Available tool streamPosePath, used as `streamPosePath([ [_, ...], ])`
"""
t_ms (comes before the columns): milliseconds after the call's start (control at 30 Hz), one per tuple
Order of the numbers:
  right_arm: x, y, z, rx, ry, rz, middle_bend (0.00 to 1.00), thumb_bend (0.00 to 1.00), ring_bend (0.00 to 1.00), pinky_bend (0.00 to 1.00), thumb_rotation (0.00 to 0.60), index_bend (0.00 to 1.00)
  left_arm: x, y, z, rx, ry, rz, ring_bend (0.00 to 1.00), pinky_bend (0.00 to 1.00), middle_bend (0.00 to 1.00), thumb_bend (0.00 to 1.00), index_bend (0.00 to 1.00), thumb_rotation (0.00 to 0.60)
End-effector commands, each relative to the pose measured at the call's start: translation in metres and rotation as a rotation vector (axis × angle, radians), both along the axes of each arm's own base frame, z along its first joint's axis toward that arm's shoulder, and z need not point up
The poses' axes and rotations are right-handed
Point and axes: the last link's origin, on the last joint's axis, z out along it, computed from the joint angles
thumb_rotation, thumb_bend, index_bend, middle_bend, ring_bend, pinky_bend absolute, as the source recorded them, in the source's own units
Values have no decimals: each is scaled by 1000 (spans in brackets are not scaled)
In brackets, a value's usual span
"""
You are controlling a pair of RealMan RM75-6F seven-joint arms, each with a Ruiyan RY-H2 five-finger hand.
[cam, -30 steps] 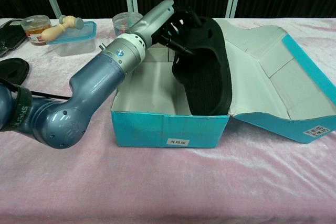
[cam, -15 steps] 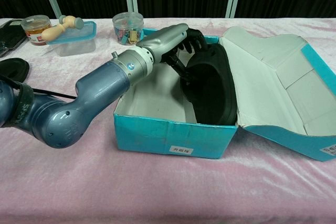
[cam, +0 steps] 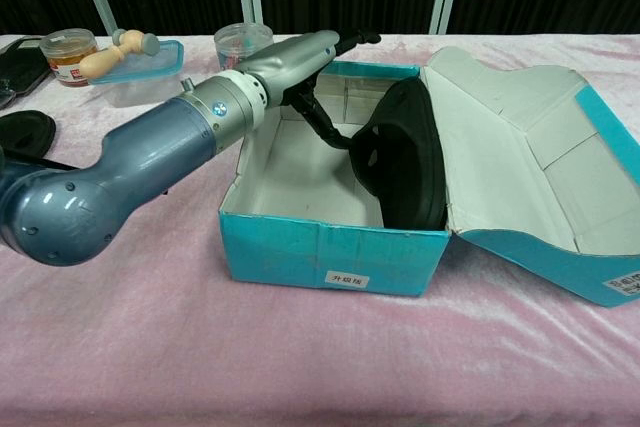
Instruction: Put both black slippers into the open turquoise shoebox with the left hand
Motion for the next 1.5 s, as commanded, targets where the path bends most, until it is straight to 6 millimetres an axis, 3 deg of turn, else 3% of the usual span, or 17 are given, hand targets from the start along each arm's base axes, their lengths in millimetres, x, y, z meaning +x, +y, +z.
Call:
streamPosePath([
  [33, 1, -1, 0, 1, 1, 3, 72, 174, 0, 73, 600, 0, -5, -1, 29, 43, 26, 14, 0, 0, 0, 0, 0, 581],
  [200, 2, -6, 2, -1, 4, 11, 72, 175, 0, 73, 600, 0, -9, -15, 67, 110, 88, -1, 0, 0, 0, 0, 0, 561],
  [367, 2, -12, 2, 4, 5, 17, 72, 175, 0, 73, 600, 0, -20, -35, 101, 148, 163, 30, 0, 0, 0, 0, 0, 591],
  [533, 2, -19, 0, 19, 1, 25, 72, 175, 0, 73, 600, 0, -73, -71, 157, 222, 310, 164, 0, 0, 6, 0, 0, 600],
  [667, 1, -24, -3, 31, -4, 27, 72, 175, 0, 73, 600, 0, -106, -83, 175, 219, 368, 252, 0, 6, 47, 0, 0, 600],
  [733, 1, -27, -7, 42, -9, 33, 72, 175, 0, 73, 600, 0, -139, -85, 183, 217, 413, 339, 0, 9, 55, 0, 0, 600],
  [967, 0, -31, -12, 56, -16, 31, 72, 175, 0, 73, 600, 0, -201, -84, 190, 176, 463, 511, 0, 13, 62, 0, 0, 600],
  [1133, -2, -32, -14, 58, -19, 23, 72, 175, 0, 73, 600, 0, -233, -77, 191, 131, 465, 622, 16, 15, 70, 0, 0, 600],
  [1500, -6, -30, -15, 55, -24, 0, 72, 175, 0, 73, 600, 0, -265, -46, 183, 61, 430, 767, 58, 86, 103, 0, 0, 600],
])
